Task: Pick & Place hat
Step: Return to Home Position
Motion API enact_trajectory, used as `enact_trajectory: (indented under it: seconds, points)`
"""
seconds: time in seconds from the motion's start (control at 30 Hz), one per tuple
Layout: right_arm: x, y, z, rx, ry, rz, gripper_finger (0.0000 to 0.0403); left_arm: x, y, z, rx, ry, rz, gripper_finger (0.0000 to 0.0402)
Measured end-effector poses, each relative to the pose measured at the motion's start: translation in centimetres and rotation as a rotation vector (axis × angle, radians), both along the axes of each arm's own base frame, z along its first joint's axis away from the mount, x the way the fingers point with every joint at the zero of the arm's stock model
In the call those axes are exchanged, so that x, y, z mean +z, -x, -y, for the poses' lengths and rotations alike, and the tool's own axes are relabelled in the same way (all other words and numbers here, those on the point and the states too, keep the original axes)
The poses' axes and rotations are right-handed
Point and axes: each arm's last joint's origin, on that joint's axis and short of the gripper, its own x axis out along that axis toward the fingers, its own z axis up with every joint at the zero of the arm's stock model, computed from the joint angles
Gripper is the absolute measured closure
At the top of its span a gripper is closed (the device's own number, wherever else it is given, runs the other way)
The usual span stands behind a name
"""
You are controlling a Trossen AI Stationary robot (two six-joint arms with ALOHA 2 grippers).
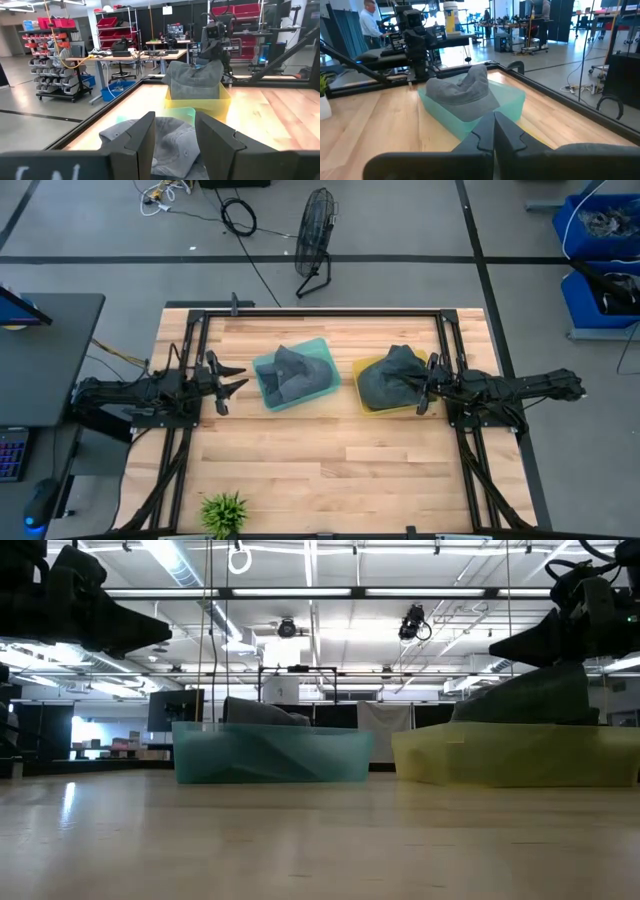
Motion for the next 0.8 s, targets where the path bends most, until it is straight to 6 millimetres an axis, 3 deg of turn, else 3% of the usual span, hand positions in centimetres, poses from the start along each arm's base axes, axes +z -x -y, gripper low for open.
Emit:
enact_trajectory:
  seconds: [0.8]
  points:
    - [0.01, 0.00, 0.00, 0.000, 0.001, 0.000, 0.0397, -0.08, -0.01, 0.00, 0.002, -0.012, -0.007, 0.0259]
